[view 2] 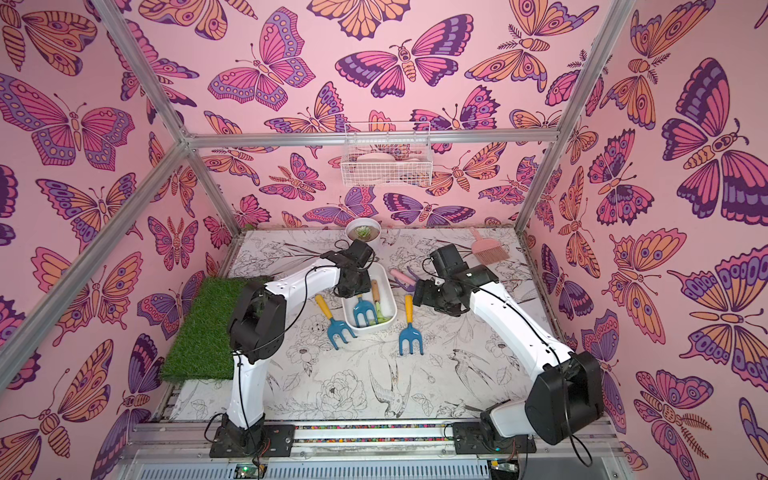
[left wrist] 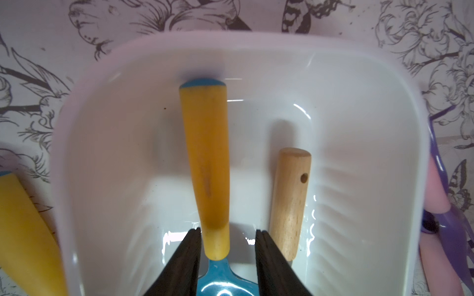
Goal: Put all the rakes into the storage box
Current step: Place the rake in the storage box.
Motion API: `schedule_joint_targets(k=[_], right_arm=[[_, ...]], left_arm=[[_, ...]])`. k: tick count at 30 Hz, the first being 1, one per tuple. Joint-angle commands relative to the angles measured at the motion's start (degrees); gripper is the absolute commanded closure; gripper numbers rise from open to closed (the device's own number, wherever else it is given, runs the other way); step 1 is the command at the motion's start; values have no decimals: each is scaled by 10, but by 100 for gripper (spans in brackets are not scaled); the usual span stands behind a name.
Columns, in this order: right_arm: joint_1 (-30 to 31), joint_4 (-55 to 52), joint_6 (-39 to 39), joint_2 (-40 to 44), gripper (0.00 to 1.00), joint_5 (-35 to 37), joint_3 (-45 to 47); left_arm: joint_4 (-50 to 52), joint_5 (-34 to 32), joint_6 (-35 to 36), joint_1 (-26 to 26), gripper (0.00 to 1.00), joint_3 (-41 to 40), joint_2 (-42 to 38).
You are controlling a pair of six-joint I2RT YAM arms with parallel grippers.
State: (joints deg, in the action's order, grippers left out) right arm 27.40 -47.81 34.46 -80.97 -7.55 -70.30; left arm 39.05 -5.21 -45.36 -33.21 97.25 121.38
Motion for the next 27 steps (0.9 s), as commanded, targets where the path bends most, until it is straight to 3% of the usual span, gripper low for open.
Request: schedule_joint_targets(k=[1,15,27], right_arm=[[-4,-11,-8,-11,14,5,-1],[-4,9,-28,-81,22,-5,-22],[-4,18,-38,-178,33,-24,-69]], left_arm=[[14,-12,19,-8,60,4,-44],[13,-28,64,-12,61,-77,-250],[8,19,74,46,57,-251,-448]])
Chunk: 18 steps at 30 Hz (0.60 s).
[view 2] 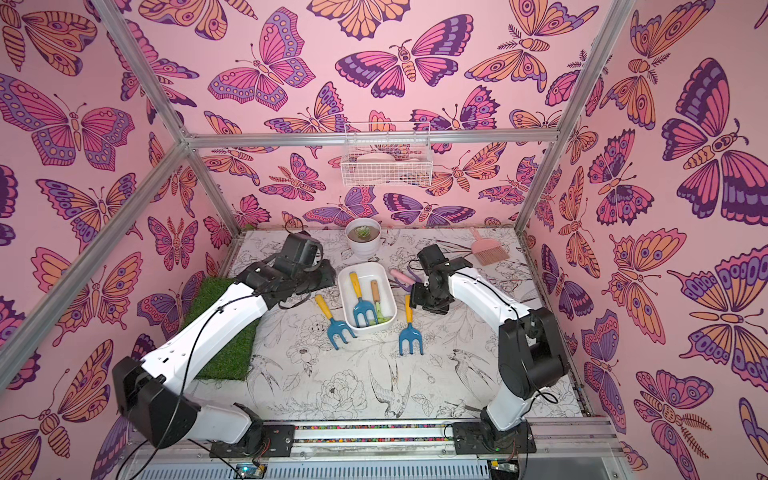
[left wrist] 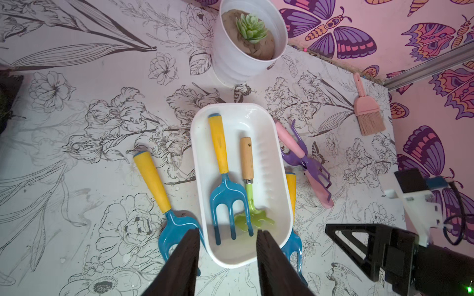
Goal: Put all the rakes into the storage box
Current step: Place the rake in the storage box, then pick up the rake at the center of the board.
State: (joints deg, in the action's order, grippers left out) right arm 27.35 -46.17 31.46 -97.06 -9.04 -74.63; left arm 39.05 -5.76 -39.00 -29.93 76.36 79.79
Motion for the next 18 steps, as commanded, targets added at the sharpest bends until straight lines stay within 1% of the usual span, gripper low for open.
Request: schedule_joint_targets(k=[1,4,8,14,18], right_arm=[[-4,1,-10,-23,34,-10,-31],[-3,-3,-13,-44,35,-13,-47],[-1,-5,-16,-71,36,-15,-63],[2,-8,-23,-111,39,-11,-83],[6,-8,-25,-136,42,-5,-93]], left_arm=[[5,33,10,19,57,-59,-47],[-9,59,5,36,56,-119,-109],[-18,67,-9,49,53,-185,-168],[-20,104,-41,71,53,-267,-224],[-23,120,-62,79,53,-311,-248]])
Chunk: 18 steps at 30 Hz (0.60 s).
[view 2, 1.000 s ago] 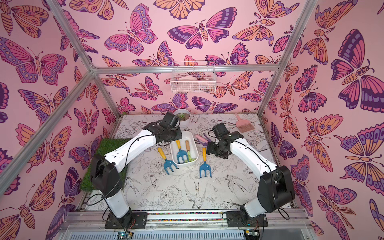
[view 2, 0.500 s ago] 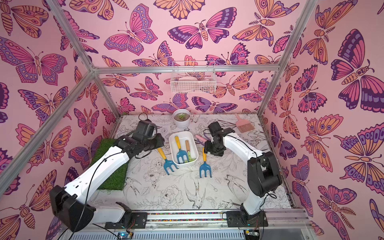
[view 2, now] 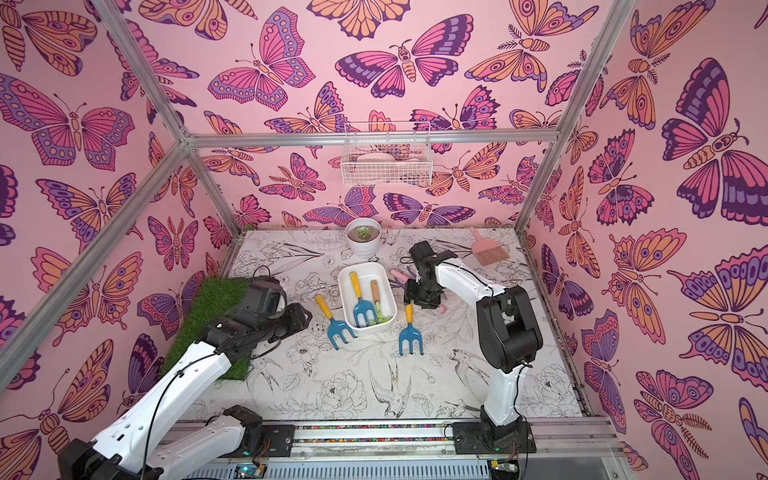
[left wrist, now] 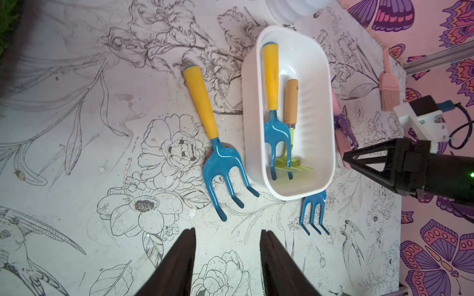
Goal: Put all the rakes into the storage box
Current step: Pick up the rake at the center of the board.
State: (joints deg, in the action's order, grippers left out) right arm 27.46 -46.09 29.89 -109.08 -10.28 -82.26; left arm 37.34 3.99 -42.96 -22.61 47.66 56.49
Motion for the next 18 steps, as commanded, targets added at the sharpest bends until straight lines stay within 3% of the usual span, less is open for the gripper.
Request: schedule_joint_targets(k=[1,18], right_arm=[[5,-8,-8,-22,43,8,-19],[17,-15,-14,-95,57,34,-57]], left_arm=[[-7,25,-27,8,53,-34,-20],[-23,40,-58,18,54,-82,-39]])
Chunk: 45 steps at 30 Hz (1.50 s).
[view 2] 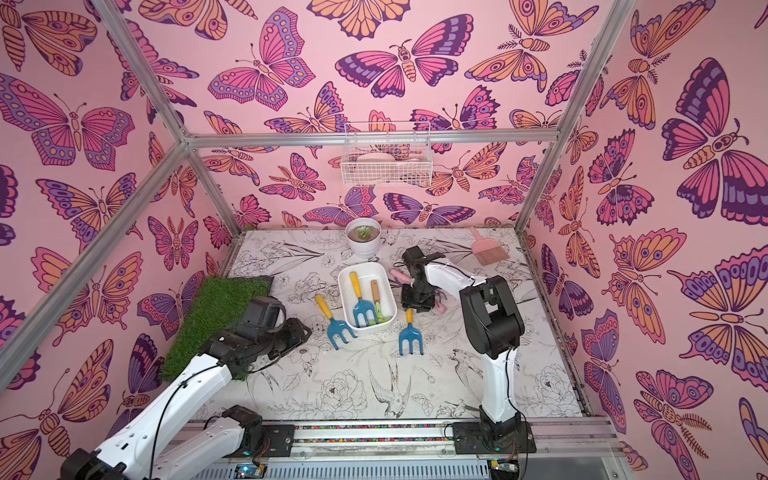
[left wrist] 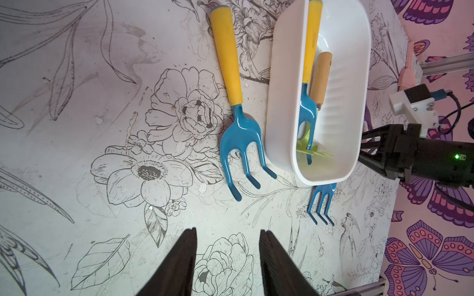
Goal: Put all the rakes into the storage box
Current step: Pick up the rake at the center of the board.
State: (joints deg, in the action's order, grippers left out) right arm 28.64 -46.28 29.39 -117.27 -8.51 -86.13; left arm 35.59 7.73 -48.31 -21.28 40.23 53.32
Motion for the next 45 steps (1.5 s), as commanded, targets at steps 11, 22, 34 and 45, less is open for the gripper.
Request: schedule_joint_targets(k=[11,22,34,45], right_arm=[[13,-7,-8,-35,71,34,-18],[13,-8,-31,26,100,52,30],[13,-32,-90,128,100,80,66],[17,-84,-159,123,100,71,-40]], left_arm=[[-8,4,-11,7,54,-11,-16],[-12,7,-10,9,54,-5,-8],[-47,30,-6,10,55,6,27],[-61,48,-11,10,57,4,38]])
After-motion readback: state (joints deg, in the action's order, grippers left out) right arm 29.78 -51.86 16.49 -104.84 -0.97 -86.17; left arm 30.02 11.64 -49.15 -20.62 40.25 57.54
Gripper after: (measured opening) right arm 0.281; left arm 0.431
